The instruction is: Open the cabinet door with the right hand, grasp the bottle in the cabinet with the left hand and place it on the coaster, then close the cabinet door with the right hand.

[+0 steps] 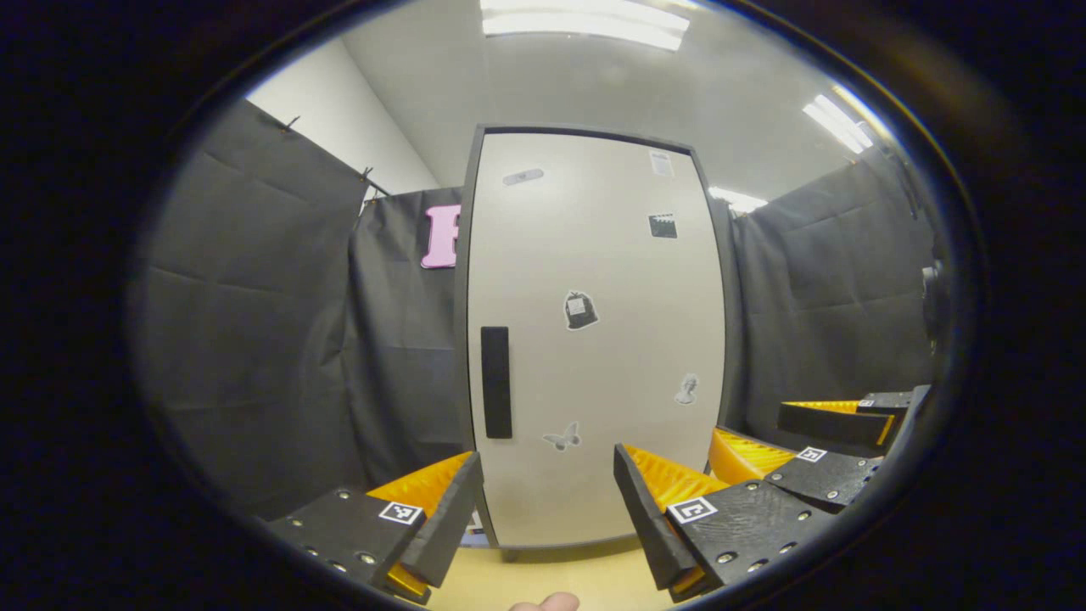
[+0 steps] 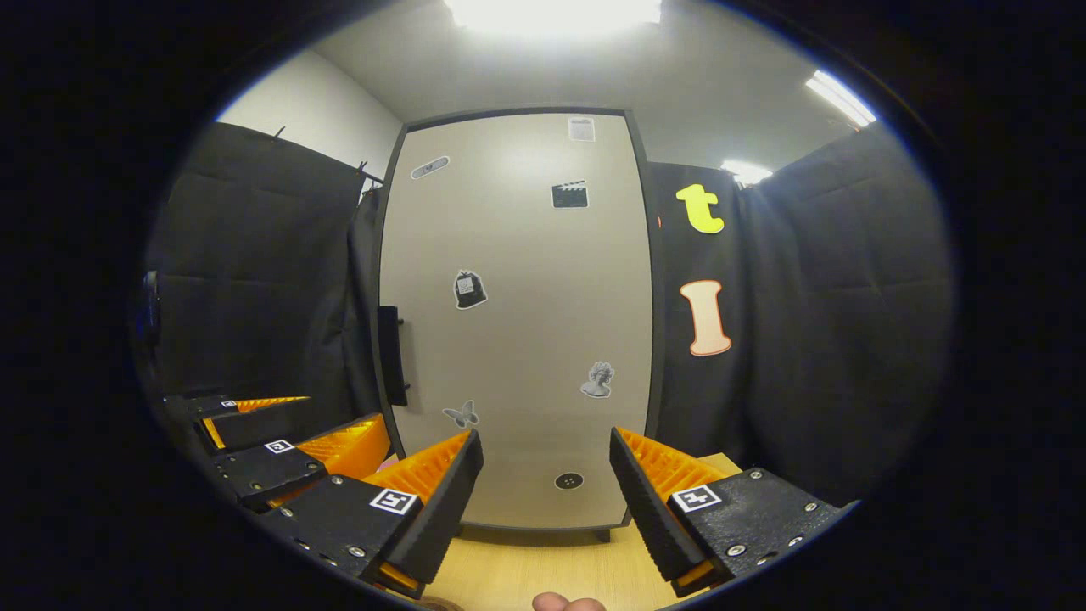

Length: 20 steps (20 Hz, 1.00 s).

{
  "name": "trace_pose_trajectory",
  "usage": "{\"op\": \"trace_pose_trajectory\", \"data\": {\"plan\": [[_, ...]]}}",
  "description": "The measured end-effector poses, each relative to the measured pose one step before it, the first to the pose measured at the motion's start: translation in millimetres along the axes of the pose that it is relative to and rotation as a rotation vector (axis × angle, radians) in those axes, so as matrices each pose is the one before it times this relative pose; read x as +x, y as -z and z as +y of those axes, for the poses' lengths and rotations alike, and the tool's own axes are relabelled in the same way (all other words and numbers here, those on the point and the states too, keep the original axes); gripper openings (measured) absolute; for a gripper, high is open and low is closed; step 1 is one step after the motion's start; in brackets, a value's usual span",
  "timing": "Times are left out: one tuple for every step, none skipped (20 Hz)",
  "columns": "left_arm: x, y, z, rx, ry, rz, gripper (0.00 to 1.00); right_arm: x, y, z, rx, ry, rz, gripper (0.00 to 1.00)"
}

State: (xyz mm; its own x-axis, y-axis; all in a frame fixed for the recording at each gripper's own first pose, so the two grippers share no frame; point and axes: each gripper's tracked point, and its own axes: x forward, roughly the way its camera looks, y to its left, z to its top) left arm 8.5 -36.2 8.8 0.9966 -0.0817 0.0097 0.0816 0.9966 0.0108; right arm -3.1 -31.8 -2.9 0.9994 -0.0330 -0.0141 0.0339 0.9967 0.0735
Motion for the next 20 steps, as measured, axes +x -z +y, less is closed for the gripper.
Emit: {"op": "trace_pose_trajectory", "data": {"plan": [[-0.28, 1.09, -0.69, 0.00287, -0.00665, 0.00175, 0.91, -0.12, 1.16, -1.4, 0.00274, 0.00235, 0.00081, 0.93], [-0.55, 0.76, -0.51, -0.00335, -0.00611, 0.00531, 0.91, 0.32, 0.54, -0.48, 0.00469, 0.00098, 0.00283, 0.93], [-1.34, 2.04, -0.53, -0.00016, -0.00832, 0.0088, 0.91, -0.15, 1.23, -1.89, -0.00267, 0.00404, 0.00459, 0.92], [-0.44, 2.65, -0.05, -0.00012, -0.0089, 0.00597, 0.91, -0.74, 1.25, -1.48, -0.0039, 0.00377, 0.00239, 0.93], [-1.14, 1.77, 0.51, -0.00297, -0.00977, 0.00368, 0.91, -0.53, -0.4, -1.32, -0.00228, 0.00297, -0.00098, 0.93], [-1.38, -0.16, -0.01, -0.00366, -0.00784, 0.00266, 0.91, 0.03, -0.36, -0.38, -0.0011, 0.0018, -0.00123, 0.93], [-1.08, 1.88, 0.45, -0.00661, -0.00562, 0.00249, 0.91, -0.76, -0.4, 0.2, 0.00346, -0.00283, -0.00258, 0.93], [-0.47, -0.32, 0.33, -0.00174, -0.00422, -0.00082, 0.91, 0.45, 0.51, 0.82, -0.00366, -0.00646, -0.00194, 0.93], [-0.09, -0.17, 0.58, 0.0077, -0.00155, -0.00269, 0.91, 1.29, -0.88, 1.38, -0.00002, -0.00988, -0.00015, 0.91], [0.41, -2.9, -0.28, 0.00921, 0.00185, -0.00853, 0.89, 1.57, 0.16, 4.19, 0.01752, -0.01388, 0.00221, 0.93], [-0.12, 0.24, -0.57, 0.01742, 0.00471, -0.00657, 0.91, 1.82, -1.32, 0.23, 0.01, 0.00149, -0.00006, 0.93], [-1.64, -1.27, -0.21, 0.01582, 0.00881, -0.00835, 0.91, 1.58, -4.95, -0.17, 0.00109, 0.00007, -0.0074, 0.93], [-2.47, -0.88, 0.89, 0.00797, 0.00335, -0.00928, 0.91, 3.11, -1.91, 4.38, -0.00068, -0.01531, -0.00818, 0.93], [-2.01, -1.61, 3.44, 0.00434, -0.00178, -0.00982, 0.91, 2.78, -2.36, 4.66, -0.00568, -0.01033, -0.00585, 0.93], [-4.39, 0.48, 4.79, 0.00085, -0.00785, -0.00573, 0.89, 3.42, -2.0, 1.73, -0.00953, -0.00429, -0.00479, 0.93], [-3.01, 0.28, 5.43, -0.00877, -0.00914, -0.00303, 0.91, 3.96, -2.0, 3.24, -0.0076, -0.00718, -0.00394, 0.93], [-3.3, 3.46, 5.83, -0.01406, -0.00915, 0.00717, 0.89, 5.43, -0.99, 5.99, -0.00432, -0.01133, -0.00309, 0.93], [-3.4, 3.68, 8.0, -0.01212, -0.01588, 0.01093, 0.91, 4.91, -1.13, 6.11, -0.00293, -0.01356, -0.00153, 0.91], [-3.65, 4.15, 10.21, -0.00599, -0.0165, 0.01275, 0.89, 5.77, -0.32, 6.69, -0.00465, -0.01463, 0.00134, 0.93], [-3.7, 3.35, 10.82, 0.00766, -0.02213, 0.01292, 0.9, 6.69, -0.64, 7.62, -0.00443, -0.01892, -0.00137, 0.93]]}}
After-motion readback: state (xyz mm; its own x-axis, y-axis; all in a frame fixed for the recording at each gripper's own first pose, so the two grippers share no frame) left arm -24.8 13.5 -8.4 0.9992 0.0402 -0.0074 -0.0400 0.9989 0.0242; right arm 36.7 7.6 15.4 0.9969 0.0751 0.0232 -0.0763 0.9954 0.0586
